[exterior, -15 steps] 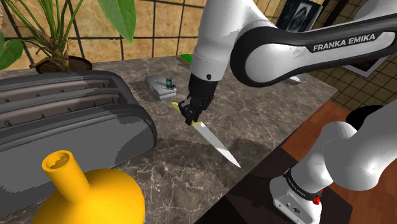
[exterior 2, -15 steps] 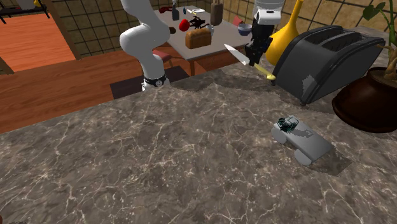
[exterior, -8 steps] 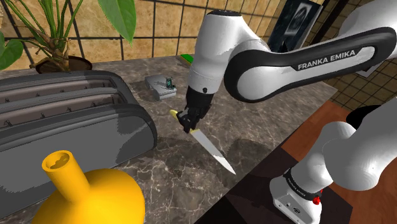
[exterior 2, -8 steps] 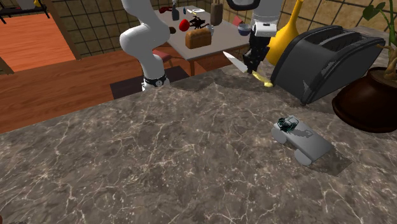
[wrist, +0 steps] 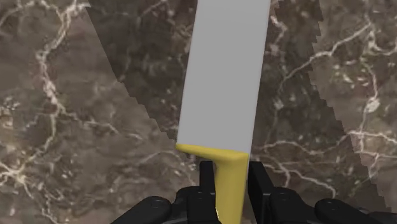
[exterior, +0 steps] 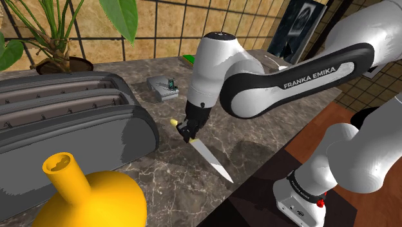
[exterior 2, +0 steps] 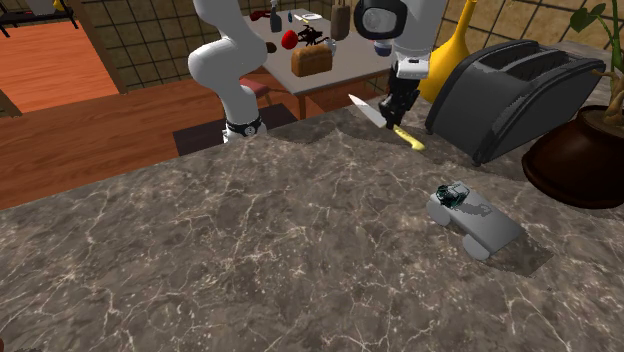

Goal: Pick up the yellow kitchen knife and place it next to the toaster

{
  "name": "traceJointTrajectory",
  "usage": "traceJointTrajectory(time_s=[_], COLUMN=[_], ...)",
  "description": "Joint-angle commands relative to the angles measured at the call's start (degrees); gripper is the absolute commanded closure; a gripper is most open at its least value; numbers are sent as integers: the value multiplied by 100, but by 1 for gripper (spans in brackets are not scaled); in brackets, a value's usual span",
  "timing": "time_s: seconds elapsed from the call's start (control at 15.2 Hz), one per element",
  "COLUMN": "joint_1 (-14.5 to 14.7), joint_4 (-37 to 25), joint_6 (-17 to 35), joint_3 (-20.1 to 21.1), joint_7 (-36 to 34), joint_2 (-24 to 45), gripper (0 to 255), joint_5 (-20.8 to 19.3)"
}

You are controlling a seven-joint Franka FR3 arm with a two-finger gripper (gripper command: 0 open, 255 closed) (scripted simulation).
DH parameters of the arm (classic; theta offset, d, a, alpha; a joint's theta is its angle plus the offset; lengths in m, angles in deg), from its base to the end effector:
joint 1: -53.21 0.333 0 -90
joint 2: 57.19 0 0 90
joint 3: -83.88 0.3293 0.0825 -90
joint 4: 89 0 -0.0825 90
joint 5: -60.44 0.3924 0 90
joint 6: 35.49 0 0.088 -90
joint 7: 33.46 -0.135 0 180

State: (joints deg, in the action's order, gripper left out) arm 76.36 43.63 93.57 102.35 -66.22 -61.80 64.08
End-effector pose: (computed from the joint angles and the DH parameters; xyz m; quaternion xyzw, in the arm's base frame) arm 0.3764 0.3387 0.3557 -0.9983 -0.0570 0.0015 0.0140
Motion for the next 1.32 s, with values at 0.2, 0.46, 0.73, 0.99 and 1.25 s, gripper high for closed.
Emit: traceJointTrajectory(time_s=[0.2,0.46,0.73,0.99,1.25], joint_1=[2,2,2,2,-5], joint_4=[160,159,159,159,-99], joint_6=[345,345,344,344,-251], joint_3=[16,16,16,16,-16], joint_7=[-44,-45,-45,-45,42], joint_2=[188,190,189,189,-162], gripper=[255,255,0,0,0], joint_5=[-61,-62,-61,-61,50])
